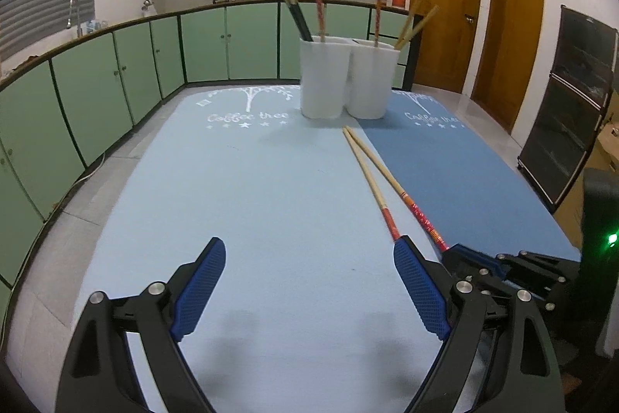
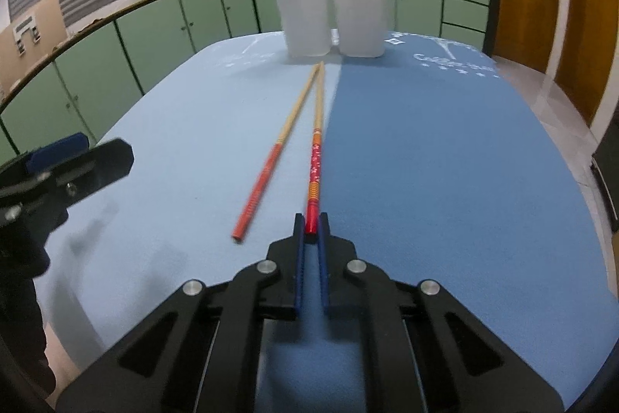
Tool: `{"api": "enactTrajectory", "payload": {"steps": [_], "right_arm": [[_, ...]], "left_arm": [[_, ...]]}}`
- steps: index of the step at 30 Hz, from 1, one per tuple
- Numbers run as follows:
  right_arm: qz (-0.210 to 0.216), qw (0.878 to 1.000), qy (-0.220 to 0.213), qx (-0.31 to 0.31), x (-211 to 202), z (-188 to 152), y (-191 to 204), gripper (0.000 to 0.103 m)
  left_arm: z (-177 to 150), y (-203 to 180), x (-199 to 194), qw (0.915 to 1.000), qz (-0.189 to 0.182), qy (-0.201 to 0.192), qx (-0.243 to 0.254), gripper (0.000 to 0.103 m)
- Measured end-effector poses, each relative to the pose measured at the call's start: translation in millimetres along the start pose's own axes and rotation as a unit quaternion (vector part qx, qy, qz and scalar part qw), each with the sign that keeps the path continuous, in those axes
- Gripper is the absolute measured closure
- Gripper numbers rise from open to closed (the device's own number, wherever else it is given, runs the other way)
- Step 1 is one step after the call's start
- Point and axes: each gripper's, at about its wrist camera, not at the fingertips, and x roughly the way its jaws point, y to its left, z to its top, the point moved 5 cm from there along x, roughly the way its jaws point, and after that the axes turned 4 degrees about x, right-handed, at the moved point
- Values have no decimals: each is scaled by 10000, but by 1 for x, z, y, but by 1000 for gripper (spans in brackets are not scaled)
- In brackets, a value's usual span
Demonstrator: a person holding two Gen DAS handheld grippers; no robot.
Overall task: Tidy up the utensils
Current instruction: 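Grasp red-patterned chopstick with right tool while left tool grasps another red-patterned chopstick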
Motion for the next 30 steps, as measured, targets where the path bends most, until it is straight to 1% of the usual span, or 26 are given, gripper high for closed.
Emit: {"api": "enactTrajectory", "payload": {"steps": [4, 7, 10, 14, 15, 19, 21, 25, 27, 29, 30], "right_arm": [[-85, 9998, -52, 156, -9, -3, -18, 98], [-146, 9996, -111, 218, -15, -4, -30, 98], [-180, 9994, -163, 257, -20, -4, -38, 98], [-186, 9990, -194, 352, -22, -4, -48, 98], [-179, 9989, -197, 376, -23, -4, -50, 98], [-168, 9987, -238, 425, -24, -3, -55, 98], [-166, 9986, -245, 443, -24, -4, -56, 98], [-149, 9983, -239, 507, -24, -4, -61, 98], [-135, 9982, -233, 536, -24, -5, -63, 98], [-126, 9981, -237, 553, -25, -5, -65, 98], [-127, 9981, -237, 555, -25, -5, -65, 98]], "left_arm": [[-6, -14, 10, 9999, -99, 118, -7, 17], [-12, -24, 19, 9995, -195, 238, -42, 19], [-17, -35, 28, 9989, -272, 372, -122, 24], [-20, -45, 38, 9977, -360, 535, -209, 34], [-21, -48, 40, 9976, -356, 559, -208, 38], [-22, -55, 44, 9981, -233, 546, -137, 46], [-22, -58, 44, 9983, -196, 530, -117, 56], [-23, -66, 46, 9987, -68, 502, -17, 69], [-22, -69, 47, 9989, -53, 471, -5, 83], [-23, -72, 46, 9990, -50, 449, 27, 90], [-23, -74, 46, 9990, -52, 434, 57, 97]]}}
